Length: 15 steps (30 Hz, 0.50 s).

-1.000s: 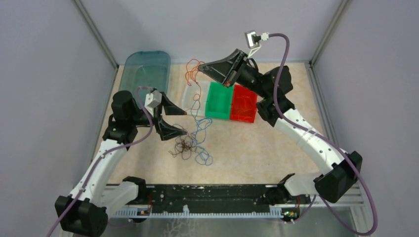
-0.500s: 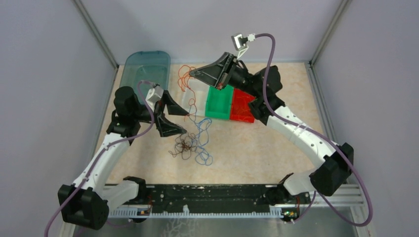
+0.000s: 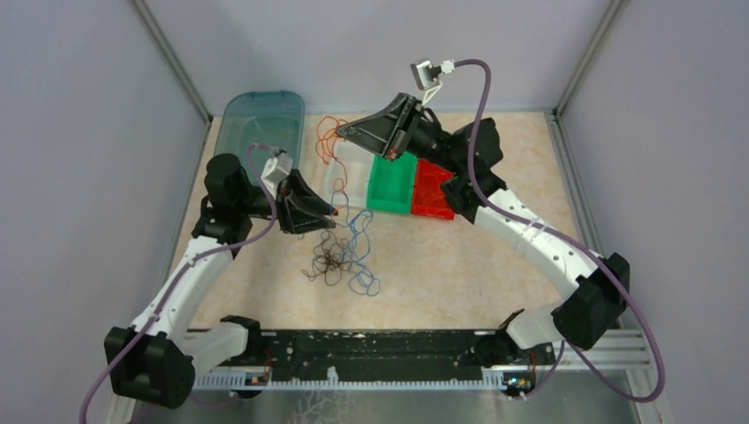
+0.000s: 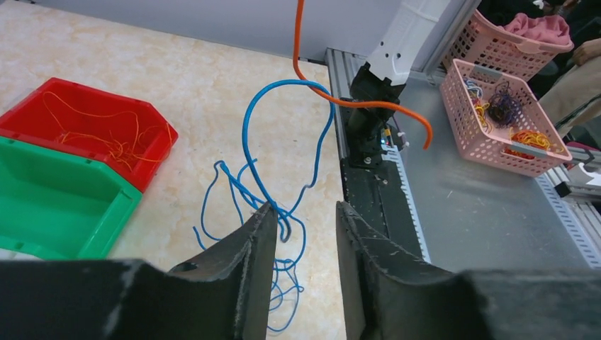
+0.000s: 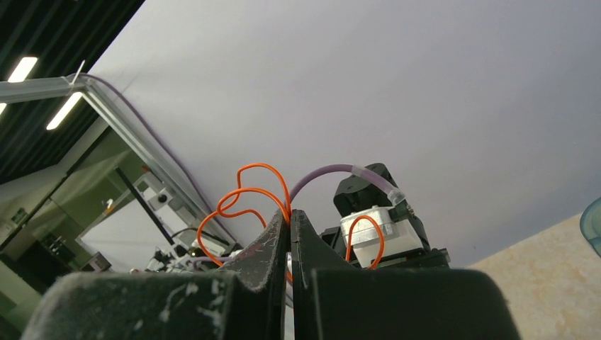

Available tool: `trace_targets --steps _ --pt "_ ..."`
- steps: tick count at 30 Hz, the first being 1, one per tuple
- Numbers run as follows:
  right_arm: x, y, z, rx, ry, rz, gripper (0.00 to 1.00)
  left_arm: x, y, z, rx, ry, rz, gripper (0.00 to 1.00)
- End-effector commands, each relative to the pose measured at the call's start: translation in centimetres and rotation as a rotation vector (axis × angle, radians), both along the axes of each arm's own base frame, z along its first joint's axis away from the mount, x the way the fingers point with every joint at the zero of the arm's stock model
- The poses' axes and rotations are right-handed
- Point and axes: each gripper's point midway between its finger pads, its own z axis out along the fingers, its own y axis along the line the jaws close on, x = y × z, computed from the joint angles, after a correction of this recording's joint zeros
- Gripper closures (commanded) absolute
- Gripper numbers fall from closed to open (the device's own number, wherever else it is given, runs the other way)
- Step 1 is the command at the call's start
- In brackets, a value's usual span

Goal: Untangle the cables

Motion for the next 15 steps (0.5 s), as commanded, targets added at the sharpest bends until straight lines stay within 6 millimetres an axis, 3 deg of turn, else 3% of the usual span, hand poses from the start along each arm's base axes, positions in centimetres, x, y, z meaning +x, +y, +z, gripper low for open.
trace_targets --steps 1,3,11,13,15 --pt "-1.4 -0.8 3.1 0.089 -0.064 0.018 1.0 -0.3 -0.1 1.2 -0.013 -0.047 -0.041 0.67" --pt "-1.4 -0.7 2.9 0.095 -0.051 0.029 1.0 -0.2 -0.1 1.3 -0.013 -0.038 -0.038 0.74" --pt "-1.3 -0.6 2.3 0.089 -0.042 0.029 1.0 0.2 -0.2 1.0 -0.009 -0.018 -0.015 0.78" --pt "-1.3 -0.6 2.3 0.085 -0.046 0.025 1.0 0.4 -0.2 0.8 -0.004 -0.015 0.0 0.85" --pt "-1.2 -0.6 2.2 0.071 -0.06 0.009 1.0 1.2 -0.1 0.4 0.013 -0.015 0.05 0.99"
